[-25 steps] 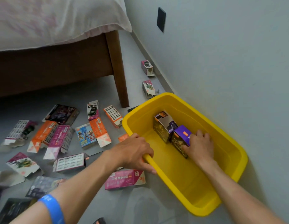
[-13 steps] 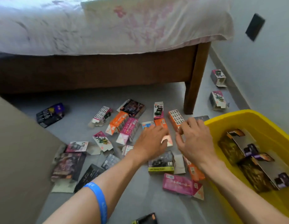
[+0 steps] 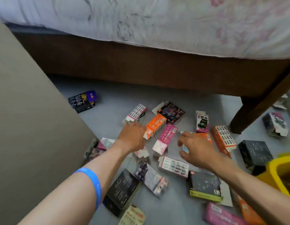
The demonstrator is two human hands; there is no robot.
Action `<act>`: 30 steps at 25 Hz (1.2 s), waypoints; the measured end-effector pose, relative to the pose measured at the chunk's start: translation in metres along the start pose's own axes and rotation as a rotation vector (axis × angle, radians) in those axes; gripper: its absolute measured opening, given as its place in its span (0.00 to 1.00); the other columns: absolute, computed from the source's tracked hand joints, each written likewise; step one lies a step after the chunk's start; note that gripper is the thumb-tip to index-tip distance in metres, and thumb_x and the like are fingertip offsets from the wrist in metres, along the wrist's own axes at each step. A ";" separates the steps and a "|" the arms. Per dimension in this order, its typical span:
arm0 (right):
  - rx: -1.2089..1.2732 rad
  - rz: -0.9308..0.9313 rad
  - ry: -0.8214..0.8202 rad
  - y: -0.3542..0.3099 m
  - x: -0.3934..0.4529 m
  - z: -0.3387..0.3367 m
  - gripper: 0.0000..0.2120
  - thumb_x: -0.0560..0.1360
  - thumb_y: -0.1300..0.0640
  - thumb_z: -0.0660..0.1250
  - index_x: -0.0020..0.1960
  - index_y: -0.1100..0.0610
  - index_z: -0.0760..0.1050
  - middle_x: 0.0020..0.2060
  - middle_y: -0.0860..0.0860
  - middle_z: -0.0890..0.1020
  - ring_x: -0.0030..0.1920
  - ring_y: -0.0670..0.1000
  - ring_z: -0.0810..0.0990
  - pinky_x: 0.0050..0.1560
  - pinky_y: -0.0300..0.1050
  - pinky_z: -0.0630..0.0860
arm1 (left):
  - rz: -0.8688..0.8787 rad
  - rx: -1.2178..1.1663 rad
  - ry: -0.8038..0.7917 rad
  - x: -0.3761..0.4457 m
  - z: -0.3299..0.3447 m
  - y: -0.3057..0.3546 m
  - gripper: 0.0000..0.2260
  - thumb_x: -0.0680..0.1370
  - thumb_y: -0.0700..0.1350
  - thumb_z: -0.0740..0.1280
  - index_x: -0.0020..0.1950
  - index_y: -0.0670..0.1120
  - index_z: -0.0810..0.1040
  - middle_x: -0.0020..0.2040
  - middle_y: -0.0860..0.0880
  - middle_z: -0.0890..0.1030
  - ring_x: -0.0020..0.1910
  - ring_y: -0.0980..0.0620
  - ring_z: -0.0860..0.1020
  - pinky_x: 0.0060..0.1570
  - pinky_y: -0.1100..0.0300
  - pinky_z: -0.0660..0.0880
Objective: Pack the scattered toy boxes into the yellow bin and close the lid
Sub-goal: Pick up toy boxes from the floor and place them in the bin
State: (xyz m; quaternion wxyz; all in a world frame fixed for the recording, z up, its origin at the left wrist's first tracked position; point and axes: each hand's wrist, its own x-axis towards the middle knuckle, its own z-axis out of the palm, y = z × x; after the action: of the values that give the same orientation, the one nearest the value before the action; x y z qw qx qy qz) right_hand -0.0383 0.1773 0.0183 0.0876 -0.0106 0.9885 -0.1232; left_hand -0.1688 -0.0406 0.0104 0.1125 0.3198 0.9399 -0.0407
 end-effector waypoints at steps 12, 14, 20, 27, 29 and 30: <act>-0.108 -0.004 -0.189 -0.014 0.134 0.001 0.21 0.75 0.52 0.66 0.67 0.52 0.70 0.66 0.52 0.72 0.64 0.58 0.72 0.59 0.52 0.72 | -0.154 0.059 -0.205 0.040 -0.009 -0.101 0.25 0.79 0.52 0.62 0.76 0.50 0.62 0.70 0.46 0.68 0.68 0.43 0.67 0.62 0.48 0.68; -0.061 0.121 -0.097 0.023 0.155 0.019 0.27 0.75 0.48 0.68 0.72 0.52 0.66 0.70 0.55 0.70 0.68 0.60 0.69 0.64 0.54 0.70 | -0.163 0.080 -0.215 0.045 0.003 -0.100 0.25 0.80 0.52 0.61 0.76 0.50 0.61 0.70 0.46 0.69 0.67 0.43 0.68 0.61 0.49 0.70; 0.099 0.434 -0.135 0.088 0.201 0.056 0.51 0.68 0.34 0.73 0.80 0.48 0.48 0.79 0.60 0.49 0.77 0.66 0.53 0.73 0.67 0.58 | -0.232 0.056 -0.334 0.014 0.020 -0.082 0.26 0.80 0.54 0.61 0.77 0.50 0.60 0.70 0.46 0.68 0.66 0.44 0.68 0.60 0.50 0.71; 0.059 0.418 -0.211 0.083 0.213 0.067 0.54 0.64 0.31 0.73 0.78 0.53 0.51 0.73 0.65 0.61 0.73 0.67 0.61 0.72 0.62 0.61 | -0.366 -0.020 -0.337 0.011 0.010 -0.080 0.25 0.79 0.52 0.63 0.76 0.50 0.63 0.68 0.47 0.71 0.64 0.45 0.70 0.57 0.50 0.74; -0.022 0.376 -0.211 0.065 0.199 0.067 0.49 0.65 0.36 0.73 0.74 0.55 0.54 0.68 0.65 0.66 0.67 0.65 0.68 0.66 0.56 0.69 | -0.350 -0.006 -0.346 0.018 0.008 -0.073 0.25 0.80 0.53 0.62 0.76 0.50 0.62 0.68 0.47 0.70 0.65 0.45 0.70 0.57 0.50 0.74; -0.006 0.362 -0.198 0.058 0.192 0.064 0.46 0.66 0.36 0.73 0.73 0.55 0.55 0.66 0.63 0.67 0.65 0.64 0.69 0.63 0.54 0.70 | -0.347 0.000 -0.339 0.022 0.007 -0.072 0.25 0.80 0.54 0.62 0.76 0.50 0.63 0.69 0.47 0.70 0.65 0.45 0.70 0.57 0.50 0.73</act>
State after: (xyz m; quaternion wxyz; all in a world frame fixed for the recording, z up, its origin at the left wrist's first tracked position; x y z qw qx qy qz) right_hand -0.2164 0.2102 -0.0896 0.2049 0.1550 0.9612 -0.1008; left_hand -0.2283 -0.0854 -0.0018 0.2599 0.1422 0.9484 -0.1127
